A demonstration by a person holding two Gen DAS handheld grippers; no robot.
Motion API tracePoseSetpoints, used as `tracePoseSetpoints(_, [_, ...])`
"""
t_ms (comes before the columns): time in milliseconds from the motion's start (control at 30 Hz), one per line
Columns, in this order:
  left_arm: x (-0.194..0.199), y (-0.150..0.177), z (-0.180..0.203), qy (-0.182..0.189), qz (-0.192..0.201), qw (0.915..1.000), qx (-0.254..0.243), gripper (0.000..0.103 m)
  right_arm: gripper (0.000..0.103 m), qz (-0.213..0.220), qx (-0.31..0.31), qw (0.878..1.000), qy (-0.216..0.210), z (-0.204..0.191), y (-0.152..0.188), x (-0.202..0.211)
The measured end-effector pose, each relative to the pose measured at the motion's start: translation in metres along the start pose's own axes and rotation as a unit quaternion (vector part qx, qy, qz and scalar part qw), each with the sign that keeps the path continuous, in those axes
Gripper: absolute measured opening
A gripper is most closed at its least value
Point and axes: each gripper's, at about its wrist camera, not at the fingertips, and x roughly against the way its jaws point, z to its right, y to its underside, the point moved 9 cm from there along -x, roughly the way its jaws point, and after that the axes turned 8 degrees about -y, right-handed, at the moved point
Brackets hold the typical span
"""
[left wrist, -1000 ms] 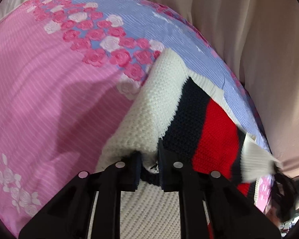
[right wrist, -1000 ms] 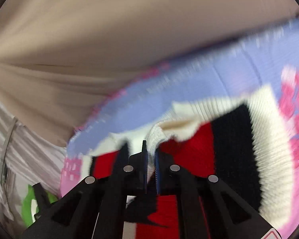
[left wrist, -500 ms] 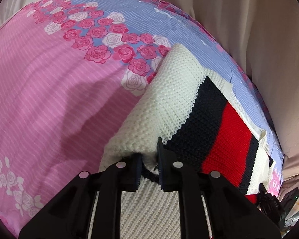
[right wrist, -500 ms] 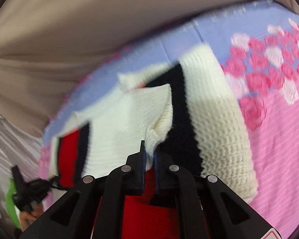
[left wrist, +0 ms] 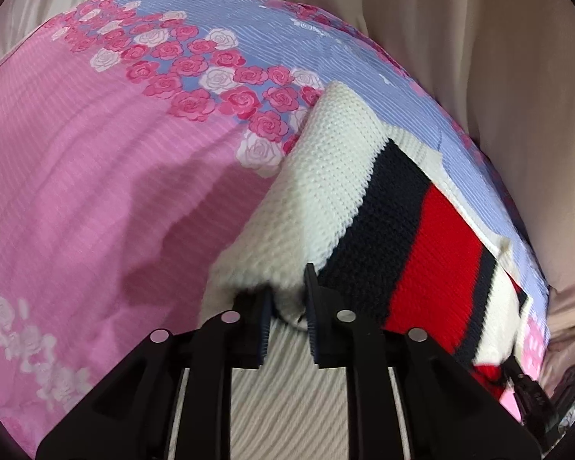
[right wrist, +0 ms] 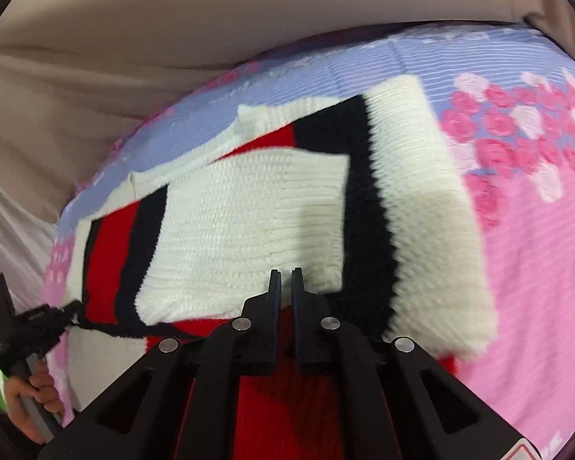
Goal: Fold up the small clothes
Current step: 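Grasp the sweater hem with both grippers and lift it toward the collar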
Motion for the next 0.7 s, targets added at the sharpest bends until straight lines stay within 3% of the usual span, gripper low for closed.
tracePoseSetpoints(67, [0.022, 0.007, -0.008, 0.017, 0.002, 0.9997, -0.016, 0.024, 0.016, 0.023, 0.008, 1.0, -0.005, -0.006, 0.013, 0.042])
tracePoseSetpoints(133, [0.047, 0.026, -0.023, 0.024, 0.003, 0.9985, -0.049, 0.032, 0.03, 0.015, 0.019, 1.0, -0.005, -0.008, 0.045, 0.082])
tracePoseSetpoints(200, [0.066, 0.05, -0.041, 0.02, -0.001, 0.9973, -0.071, 0.048, 0.051, -0.007, 0.02, 1.0, 0.008, 0.002, 0.094, 0.117])
tracePoseSetpoints(300, [0.089, 0.105, -0.077, 0.01, -0.022, 0.9947, -0.1, 0.059, 0.054, -0.066, 0.008, 0.998, 0.024, 0.023, 0.179, 0.154])
tracePoseSetpoints(433, [0.098, 0.191, -0.114, 0.021, -0.106, 0.9907, -0.083, 0.06, 0.054, -0.135, -0.045, 0.99, 0.007, 0.033, 0.284, 0.167])
tracePoseSetpoints(500, [0.097, 0.219, -0.118, 0.034, -0.133, 0.9877, -0.075, 0.06, 0.054, -0.154, -0.058, 0.986, -0.006, 0.029, 0.31, 0.164])
tracePoseSetpoints(567, [0.099, 0.229, -0.116, 0.04, -0.128, 0.9885, -0.071, 0.064, 0.056, -0.163, -0.067, 0.984, -0.032, 0.018, 0.325, 0.157])
tracePoseSetpoints(633, [0.098, 0.23, -0.11, 0.05, -0.131, 0.9881, -0.062, 0.065, 0.063, -0.157, -0.055, 0.986, -0.033, 0.01, 0.322, 0.151])
tracePoseSetpoints(700, [0.097, 0.228, -0.107, 0.054, -0.128, 0.989, -0.049, 0.063, 0.062, -0.15, -0.04, 0.987, -0.05, -0.002, 0.314, 0.14])
